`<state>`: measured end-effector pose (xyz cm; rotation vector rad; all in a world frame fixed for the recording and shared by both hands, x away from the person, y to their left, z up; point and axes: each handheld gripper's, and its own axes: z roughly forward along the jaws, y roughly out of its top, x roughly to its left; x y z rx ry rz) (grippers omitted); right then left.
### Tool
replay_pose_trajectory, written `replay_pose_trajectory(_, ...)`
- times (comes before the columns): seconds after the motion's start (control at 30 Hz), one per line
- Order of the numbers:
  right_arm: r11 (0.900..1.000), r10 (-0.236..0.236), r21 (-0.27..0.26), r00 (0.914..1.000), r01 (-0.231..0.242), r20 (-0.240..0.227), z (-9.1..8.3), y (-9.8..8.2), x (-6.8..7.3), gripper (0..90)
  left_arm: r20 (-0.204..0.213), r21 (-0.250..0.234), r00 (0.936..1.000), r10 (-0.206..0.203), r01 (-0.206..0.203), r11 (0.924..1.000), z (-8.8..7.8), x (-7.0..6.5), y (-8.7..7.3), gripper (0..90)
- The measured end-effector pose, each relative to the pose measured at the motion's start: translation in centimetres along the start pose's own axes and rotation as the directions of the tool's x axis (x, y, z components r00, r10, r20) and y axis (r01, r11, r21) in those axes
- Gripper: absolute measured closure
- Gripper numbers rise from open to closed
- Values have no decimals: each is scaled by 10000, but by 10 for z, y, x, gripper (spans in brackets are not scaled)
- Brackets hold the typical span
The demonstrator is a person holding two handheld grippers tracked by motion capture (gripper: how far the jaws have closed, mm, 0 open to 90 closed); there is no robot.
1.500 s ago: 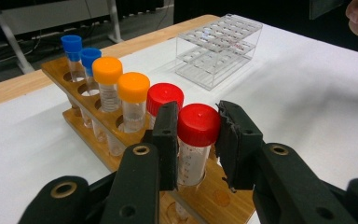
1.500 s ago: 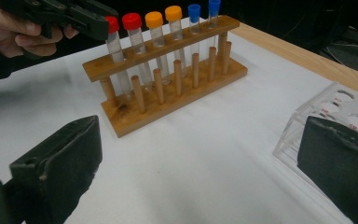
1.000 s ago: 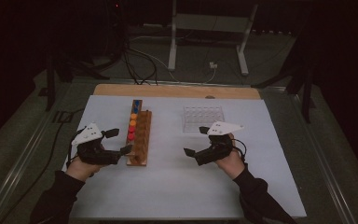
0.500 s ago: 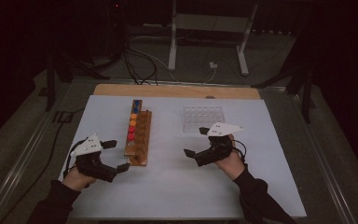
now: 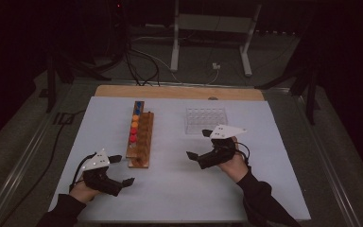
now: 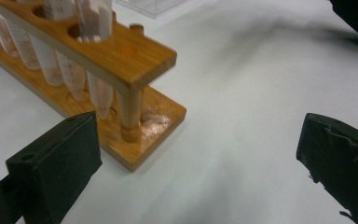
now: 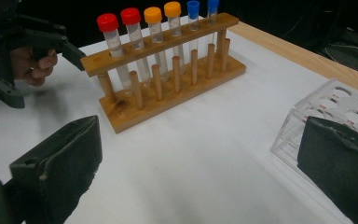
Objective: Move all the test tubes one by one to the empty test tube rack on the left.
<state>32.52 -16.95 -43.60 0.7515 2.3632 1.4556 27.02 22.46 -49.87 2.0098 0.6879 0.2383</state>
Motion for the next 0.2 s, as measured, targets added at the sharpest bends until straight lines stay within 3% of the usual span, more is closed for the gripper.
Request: replay_pose_trajectory(0.2, 10000, -22, 9, 10000, 22, 9, 1, -1, 0, 0, 98, -101, 9999, 75, -74, 9999, 1, -2, 1, 6)
